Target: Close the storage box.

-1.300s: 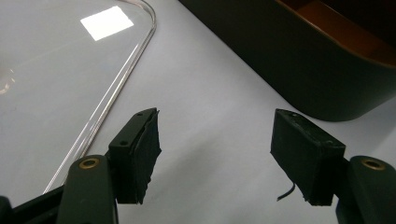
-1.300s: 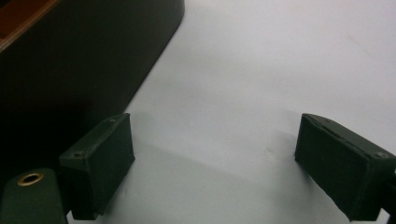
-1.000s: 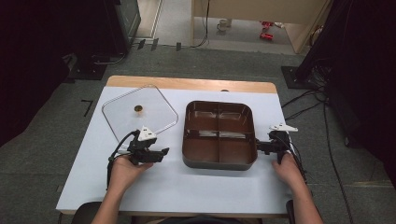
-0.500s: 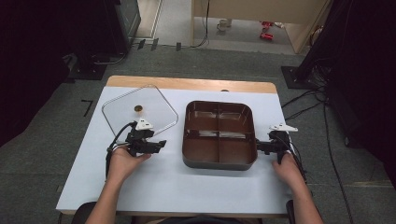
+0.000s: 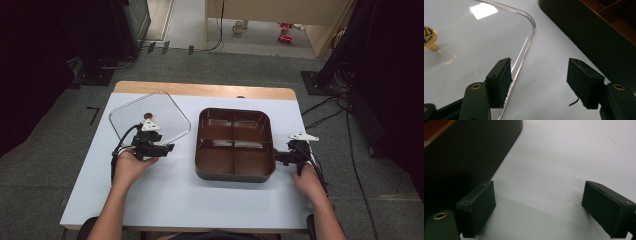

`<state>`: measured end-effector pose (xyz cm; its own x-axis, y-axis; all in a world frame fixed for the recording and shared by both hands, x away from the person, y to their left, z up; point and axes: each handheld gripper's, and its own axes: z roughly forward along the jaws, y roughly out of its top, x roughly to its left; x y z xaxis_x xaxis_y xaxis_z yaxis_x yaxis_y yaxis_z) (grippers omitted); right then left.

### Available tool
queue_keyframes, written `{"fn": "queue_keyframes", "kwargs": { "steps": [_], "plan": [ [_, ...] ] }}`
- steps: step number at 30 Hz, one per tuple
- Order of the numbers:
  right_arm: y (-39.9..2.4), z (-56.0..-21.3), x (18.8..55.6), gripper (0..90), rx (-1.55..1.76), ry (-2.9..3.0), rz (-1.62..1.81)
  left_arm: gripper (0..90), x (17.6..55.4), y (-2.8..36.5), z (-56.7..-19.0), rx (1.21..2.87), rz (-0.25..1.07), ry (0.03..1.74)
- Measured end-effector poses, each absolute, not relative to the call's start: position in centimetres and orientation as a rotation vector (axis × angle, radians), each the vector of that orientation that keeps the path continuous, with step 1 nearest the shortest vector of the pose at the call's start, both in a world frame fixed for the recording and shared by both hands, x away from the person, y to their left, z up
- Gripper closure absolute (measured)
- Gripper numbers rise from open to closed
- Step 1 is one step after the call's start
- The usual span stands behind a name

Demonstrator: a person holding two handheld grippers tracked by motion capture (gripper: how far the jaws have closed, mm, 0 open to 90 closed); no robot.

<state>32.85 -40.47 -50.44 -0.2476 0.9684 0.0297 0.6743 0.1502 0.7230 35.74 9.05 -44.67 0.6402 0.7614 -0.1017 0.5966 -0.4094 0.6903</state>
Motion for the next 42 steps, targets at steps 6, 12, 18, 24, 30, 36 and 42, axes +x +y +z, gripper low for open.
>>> {"fn": "queue_keyframes", "kwargs": {
  "steps": [6, 12, 18, 24, 30, 36, 42],
  "plan": [
    [-40.5, -50.4, 32.9, 11.0, 1.564, 1.987, 0.878, 37.6, 36.5, 9.4, -44.4, 2.134, 0.301, 1.055],
    [-40.5, -50.4, 32.9, 11.0, 1.563, 1.987, 0.877, 37.7, 37.4, 9.6, -44.0, 2.135, 0.307, 1.066],
    [-40.5, -50.4, 32.9, 11.0, 1.563, 1.987, 0.878, 37.6, 38.3, 10.1, -43.4, 2.126, 0.308, 1.067],
    [-40.5, -50.4, 32.8, 11.0, 1.563, 1.987, 0.877, 37.8, 39.4, 10.8, -42.8, 2.111, 0.324, 1.076],
    [-40.5, -50.4, 32.8, 11.0, 1.564, 1.987, 0.877, 39.1, 40.5, 11.5, -42.2, 2.096, 0.345, 1.093],
    [-40.5, -50.5, 32.9, 11.1, 1.562, 1.987, 0.879, 39.1, 42.1, 12.1, -42.2, 2.078, 0.362, 1.112],
    [-40.5, -50.5, 32.9, 11.0, 1.563, 1.986, 0.879, 39.2, 44.1, 12.8, -42.6, 2.05, 0.399, 1.147]
  ]
}}
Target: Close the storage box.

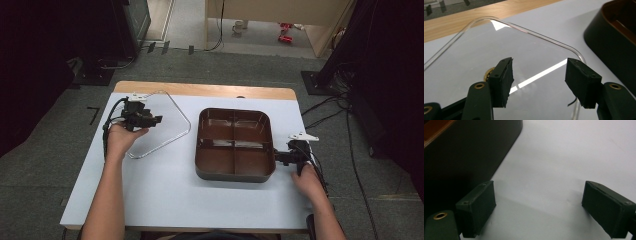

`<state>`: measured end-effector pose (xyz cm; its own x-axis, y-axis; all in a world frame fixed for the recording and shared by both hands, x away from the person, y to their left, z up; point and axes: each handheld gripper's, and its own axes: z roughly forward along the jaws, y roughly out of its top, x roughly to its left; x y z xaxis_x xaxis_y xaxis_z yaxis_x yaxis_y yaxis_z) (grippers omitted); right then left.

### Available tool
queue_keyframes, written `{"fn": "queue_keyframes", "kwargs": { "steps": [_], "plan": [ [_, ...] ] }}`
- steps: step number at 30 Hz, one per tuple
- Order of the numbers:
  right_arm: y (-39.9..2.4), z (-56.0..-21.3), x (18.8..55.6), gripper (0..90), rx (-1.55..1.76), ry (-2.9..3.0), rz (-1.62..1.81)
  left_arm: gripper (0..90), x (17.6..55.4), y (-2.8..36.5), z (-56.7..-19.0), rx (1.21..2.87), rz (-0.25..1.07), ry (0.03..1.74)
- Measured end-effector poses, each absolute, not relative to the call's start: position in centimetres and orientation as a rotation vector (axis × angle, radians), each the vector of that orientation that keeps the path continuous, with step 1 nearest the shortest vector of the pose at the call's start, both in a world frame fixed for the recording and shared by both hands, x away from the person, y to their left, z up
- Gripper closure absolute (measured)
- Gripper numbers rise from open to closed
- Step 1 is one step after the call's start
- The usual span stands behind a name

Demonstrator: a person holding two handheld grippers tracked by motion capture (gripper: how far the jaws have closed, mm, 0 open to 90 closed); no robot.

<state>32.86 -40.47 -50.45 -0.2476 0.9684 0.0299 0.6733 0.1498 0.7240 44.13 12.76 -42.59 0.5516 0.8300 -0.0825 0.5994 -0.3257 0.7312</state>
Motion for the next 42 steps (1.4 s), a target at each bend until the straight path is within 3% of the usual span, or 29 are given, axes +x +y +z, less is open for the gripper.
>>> {"fn": "queue_keyframes", "kwargs": {
  "steps": [23, 34, 42],
  "plan": [
    [-40.5, -50.5, 32.8, 11.1, 1.561, 1.985, 0.878, 40.4, 46.6, 14.7, -47.0, 1.993, 0.437, 1.348],
    [-40.5, -50.5, 32.8, 11.1, 1.561, 1.985, 0.878, 57.1, 46.4, 14.1, -47.8, 1.999, 0.484, 1.338],
    [-40.5, -50.5, 32.8, 11.1, 1.563, 1.986, 0.881, 59.0, 46.4, 13.9, -47.6, 2.008, 0.496, 1.352]
  ]
}}
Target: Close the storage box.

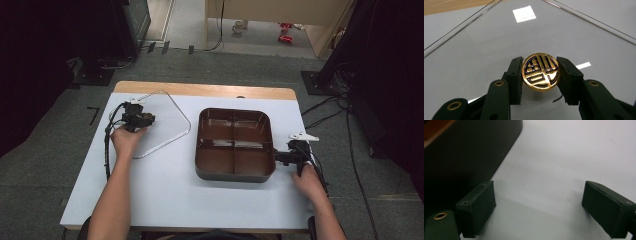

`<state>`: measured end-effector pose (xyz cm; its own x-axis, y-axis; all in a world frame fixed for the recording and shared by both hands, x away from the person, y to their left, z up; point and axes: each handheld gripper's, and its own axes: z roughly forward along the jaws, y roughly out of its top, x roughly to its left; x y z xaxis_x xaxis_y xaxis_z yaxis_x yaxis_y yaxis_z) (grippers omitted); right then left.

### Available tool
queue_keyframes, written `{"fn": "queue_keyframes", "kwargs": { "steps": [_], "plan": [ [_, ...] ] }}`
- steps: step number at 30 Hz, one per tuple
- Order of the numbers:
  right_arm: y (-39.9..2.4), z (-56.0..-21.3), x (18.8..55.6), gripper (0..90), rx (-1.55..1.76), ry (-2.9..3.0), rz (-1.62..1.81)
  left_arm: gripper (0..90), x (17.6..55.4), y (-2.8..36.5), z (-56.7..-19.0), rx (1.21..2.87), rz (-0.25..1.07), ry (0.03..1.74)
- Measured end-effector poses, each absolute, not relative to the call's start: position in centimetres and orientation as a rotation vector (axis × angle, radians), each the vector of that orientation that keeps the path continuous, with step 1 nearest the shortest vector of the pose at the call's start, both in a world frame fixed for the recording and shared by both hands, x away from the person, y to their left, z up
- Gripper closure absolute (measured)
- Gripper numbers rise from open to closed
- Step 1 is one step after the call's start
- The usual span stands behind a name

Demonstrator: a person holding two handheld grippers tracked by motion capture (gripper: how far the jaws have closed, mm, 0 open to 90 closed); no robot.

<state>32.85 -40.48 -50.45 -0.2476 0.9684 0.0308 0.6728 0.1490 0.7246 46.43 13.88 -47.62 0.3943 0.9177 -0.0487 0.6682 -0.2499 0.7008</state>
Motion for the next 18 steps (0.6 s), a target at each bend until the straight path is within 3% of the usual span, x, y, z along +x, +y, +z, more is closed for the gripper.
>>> {"fn": "queue_keyframes", "kwargs": {
  "steps": [18],
  "plan": [
    [-40.5, -50.5, 32.8, 11.1, 1.563, 1.986, 0.88, 59.2, 45.3, 14.1, -44.0, 2.011, 0.476, 1.268]
  ]
}}
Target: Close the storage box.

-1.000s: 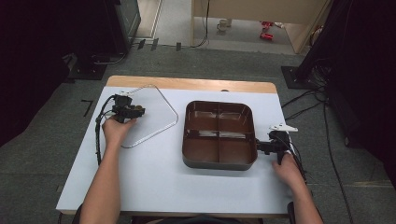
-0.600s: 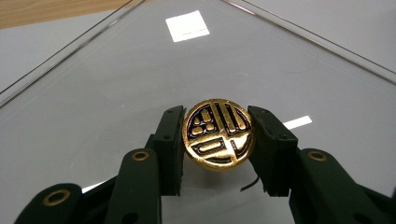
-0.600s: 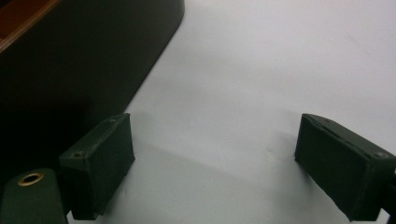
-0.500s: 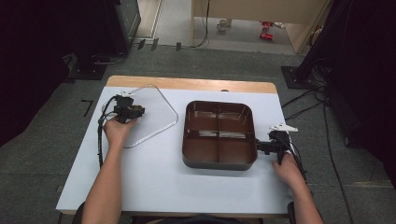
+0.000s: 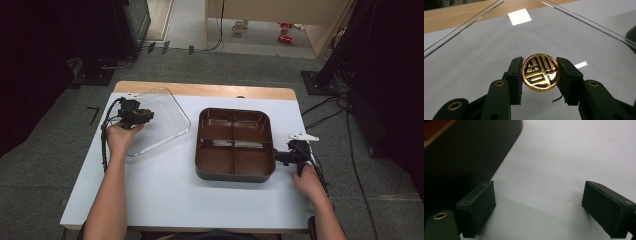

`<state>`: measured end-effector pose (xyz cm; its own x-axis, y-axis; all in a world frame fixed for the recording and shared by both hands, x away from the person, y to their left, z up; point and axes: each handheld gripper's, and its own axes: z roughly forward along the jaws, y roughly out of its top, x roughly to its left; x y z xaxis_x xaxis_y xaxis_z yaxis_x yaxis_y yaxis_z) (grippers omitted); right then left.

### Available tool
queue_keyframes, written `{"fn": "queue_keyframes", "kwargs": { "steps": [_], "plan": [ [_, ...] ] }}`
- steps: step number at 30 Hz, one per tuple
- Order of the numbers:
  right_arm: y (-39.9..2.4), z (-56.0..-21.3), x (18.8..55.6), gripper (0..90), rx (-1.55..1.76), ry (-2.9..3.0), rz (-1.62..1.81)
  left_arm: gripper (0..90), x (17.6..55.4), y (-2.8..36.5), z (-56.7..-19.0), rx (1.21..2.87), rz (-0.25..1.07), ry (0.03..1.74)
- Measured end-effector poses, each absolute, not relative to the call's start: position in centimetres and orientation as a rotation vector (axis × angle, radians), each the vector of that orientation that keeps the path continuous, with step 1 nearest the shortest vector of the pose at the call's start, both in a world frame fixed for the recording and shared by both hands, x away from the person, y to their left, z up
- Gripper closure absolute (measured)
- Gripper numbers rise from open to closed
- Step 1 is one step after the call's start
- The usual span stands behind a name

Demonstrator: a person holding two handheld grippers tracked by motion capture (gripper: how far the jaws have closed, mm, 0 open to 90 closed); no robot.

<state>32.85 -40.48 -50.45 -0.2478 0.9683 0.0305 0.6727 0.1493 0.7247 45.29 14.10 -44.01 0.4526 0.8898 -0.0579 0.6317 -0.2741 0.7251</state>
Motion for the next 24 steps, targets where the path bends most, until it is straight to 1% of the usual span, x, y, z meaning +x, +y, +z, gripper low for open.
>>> {"fn": "queue_keyframes", "kwargs": {
  "steps": [11, 24],
  "plan": [
    [-40.5, -50.5, 32.8, 11.1, 1.562, 1.986, 0.88, 59.2, 44.0, 13.0, -40.2, 1.989, 0.438, 1.179],
    [-40.5, -50.5, 32.8, 11.1, 1.561, 1.988, 0.88, 59.2, 42.8, 10.3, -37.5, 1.988, 0.377, 1.056]
  ]
}}
